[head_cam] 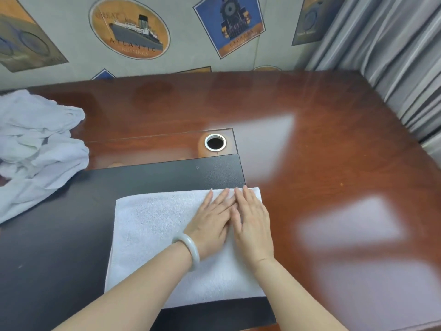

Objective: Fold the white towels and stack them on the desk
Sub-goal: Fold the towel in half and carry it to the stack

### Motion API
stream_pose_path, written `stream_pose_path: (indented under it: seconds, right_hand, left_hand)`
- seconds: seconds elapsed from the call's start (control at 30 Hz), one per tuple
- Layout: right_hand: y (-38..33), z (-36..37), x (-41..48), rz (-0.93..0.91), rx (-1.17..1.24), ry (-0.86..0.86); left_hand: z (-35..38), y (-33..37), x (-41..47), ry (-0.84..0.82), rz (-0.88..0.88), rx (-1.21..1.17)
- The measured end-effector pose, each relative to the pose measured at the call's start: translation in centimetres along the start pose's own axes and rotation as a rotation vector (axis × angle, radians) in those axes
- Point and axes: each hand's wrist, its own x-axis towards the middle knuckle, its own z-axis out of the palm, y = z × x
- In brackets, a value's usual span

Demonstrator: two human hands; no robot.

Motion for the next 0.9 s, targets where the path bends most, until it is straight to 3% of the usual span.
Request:
stream_pose_path:
  seconds: [0.13, 0.27, 0.5, 0.6, 0.73, 0.83, 0.9]
  right_hand:
    - [0.2, 1.3, -0.3, 0.028, -0.258, 0.039]
    - [-0.4, 1.6, -0.1, 0.043, -0.307, 0.064]
    - [-1.5, 1.4, 0.7, 0.032, -0.444, 0.092]
    - [-5.6, 1.6, 2.9, -0.125, -0.487, 0.160]
    - [-12.7, 6.3, 2.7, -0.482, -0.154, -0.098]
    - [-13.2, 8.8, 2.1, -0.501, -0.281, -0.144]
    - [-12.9, 9.0, 2.0, -0.470, -0.373, -0.158]
  left_hand:
    - [-0.6, -5.9, -6.9, 0.073, -0.274, 0.188]
    - [-1.5, -9.1, -9.6, 0.084, -0.563, 0.147]
    - [-1.7, -8.3, -9.3, 0.038, -0.583, 0.160]
    - [-1.9, -7.9, -9.2, 0.025, -0.582, 0.131]
    - [-2.4, -9.2, -9.2, 0.034, -0.536, 0.013]
    - [-3.5, -11.2, -11.5, 0.013, -0.492, -0.127]
    - [-4.3, -11.8, -14.3, 0.092, -0.618, -0.297]
